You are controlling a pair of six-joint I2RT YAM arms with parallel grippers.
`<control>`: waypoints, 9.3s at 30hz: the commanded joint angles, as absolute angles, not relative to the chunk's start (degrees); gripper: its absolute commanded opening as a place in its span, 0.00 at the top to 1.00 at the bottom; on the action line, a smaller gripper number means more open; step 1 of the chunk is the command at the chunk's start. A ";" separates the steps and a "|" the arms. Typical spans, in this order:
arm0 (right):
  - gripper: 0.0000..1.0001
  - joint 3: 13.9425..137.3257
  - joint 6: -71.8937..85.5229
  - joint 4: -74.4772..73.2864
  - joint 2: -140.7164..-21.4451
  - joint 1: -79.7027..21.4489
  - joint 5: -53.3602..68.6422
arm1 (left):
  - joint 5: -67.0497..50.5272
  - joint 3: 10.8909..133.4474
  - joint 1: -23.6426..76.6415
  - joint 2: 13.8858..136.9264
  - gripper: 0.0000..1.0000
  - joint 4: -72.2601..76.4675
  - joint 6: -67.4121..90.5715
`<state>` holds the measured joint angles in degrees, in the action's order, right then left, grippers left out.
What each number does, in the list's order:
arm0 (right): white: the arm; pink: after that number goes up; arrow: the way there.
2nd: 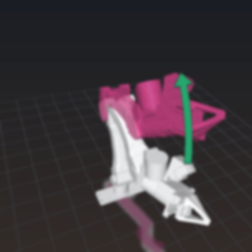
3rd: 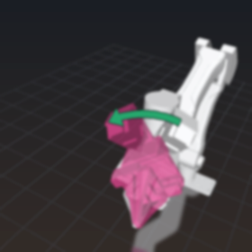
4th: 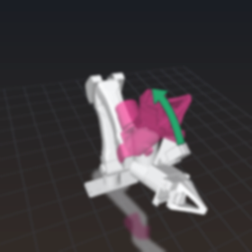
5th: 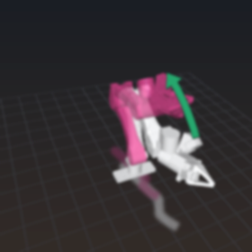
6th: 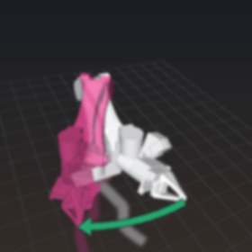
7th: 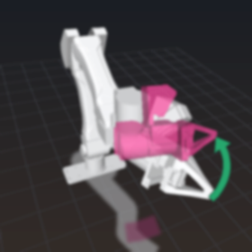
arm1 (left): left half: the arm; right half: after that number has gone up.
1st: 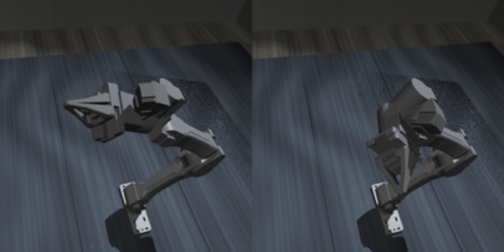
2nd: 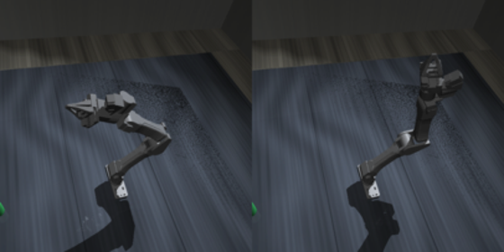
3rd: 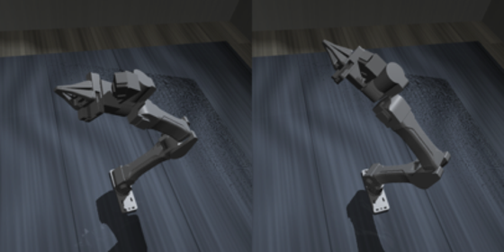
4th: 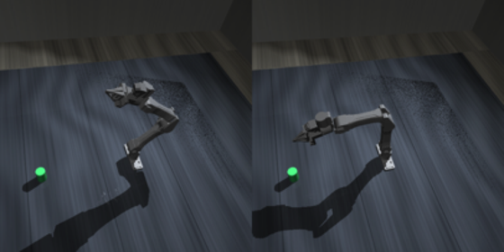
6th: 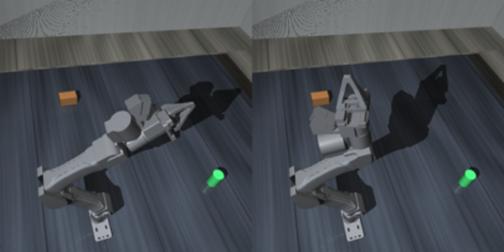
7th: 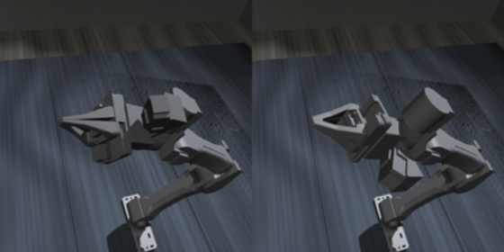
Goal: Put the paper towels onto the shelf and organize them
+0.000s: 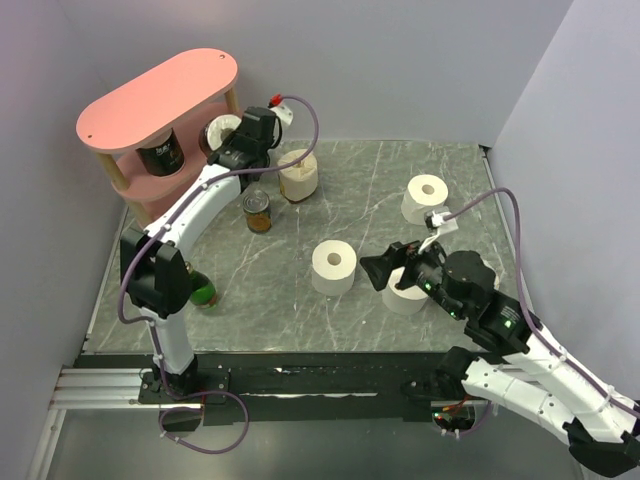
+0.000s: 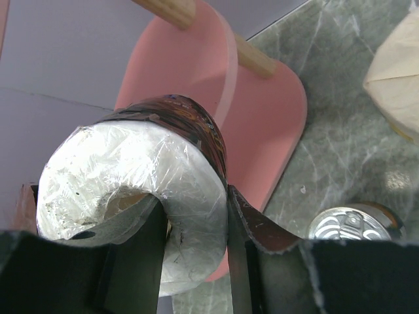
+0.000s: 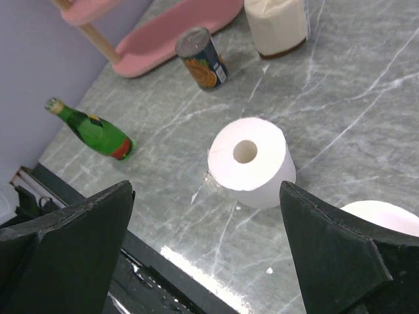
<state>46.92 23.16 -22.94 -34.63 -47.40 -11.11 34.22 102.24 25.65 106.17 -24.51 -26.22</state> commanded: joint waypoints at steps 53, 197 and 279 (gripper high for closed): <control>0.01 51.42 20.83 -21.18 -33.14 -47.72 -10.73 | 42.80 100.55 25.40 105.20 0.42 -16.43 -31.56; 0.00 61.00 24.52 -45.44 -23.90 -47.72 -15.03 | 34.90 136.93 17.15 96.23 0.64 -40.78 -5.45; 0.01 64.34 21.97 -40.96 -30.24 -47.81 -14.32 | 32.08 131.66 9.23 97.47 0.47 -37.97 -6.68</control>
